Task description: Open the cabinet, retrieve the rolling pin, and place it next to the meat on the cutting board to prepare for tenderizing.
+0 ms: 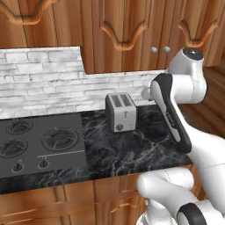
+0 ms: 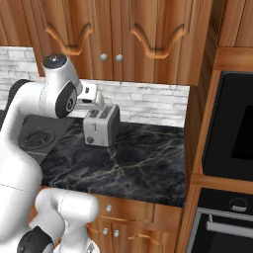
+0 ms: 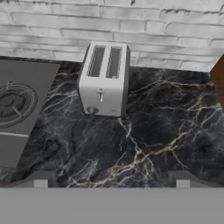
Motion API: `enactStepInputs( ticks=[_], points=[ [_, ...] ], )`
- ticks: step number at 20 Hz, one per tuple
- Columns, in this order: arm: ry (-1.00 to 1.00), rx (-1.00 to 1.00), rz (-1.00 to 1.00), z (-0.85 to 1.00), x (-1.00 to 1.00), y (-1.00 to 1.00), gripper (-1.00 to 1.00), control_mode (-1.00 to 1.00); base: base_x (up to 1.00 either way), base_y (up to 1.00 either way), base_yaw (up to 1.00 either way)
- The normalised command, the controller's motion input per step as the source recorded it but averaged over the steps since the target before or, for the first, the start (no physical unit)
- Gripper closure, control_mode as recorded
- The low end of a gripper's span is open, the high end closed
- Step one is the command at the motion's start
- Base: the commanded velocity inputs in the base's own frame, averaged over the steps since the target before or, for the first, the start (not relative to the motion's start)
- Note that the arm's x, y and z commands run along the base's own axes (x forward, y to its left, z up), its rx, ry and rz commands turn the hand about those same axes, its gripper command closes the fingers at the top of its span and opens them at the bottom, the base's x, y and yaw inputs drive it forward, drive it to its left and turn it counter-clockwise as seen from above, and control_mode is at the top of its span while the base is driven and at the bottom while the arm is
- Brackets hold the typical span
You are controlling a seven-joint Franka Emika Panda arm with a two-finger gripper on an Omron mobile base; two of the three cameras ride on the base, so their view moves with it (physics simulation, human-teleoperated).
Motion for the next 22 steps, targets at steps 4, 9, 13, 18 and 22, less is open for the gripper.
enactStepInputs(
  ticks=[4, 9, 13, 18, 22],
  points=[
    [-0.47, -0.21, 0.00, 0.53, -0.56, 0.00, -1.00, -1.00, 0.00, 0.00, 0.00],
    [-0.51, -0.21, -0.01, 0.65, -0.60, 0.00, -1.00, -1.00, 0.00, 0.00, 0.00],
    [-0.52, -0.15, 0.00, 0.58, -0.57, -0.02, -1.00, -1.00, 0.00, 0.00, 0.00],
    [-0.42, 0.00, -0.07, 0.64, -0.45, -0.23, -1.00, -1.00, 0.00, 0.00, 0.00],
    [-0.33, 0.15, -0.03, 0.56, -0.23, -0.02, -1.00, -1.00, 0.00, 0.00, 0.00]
  ],
)
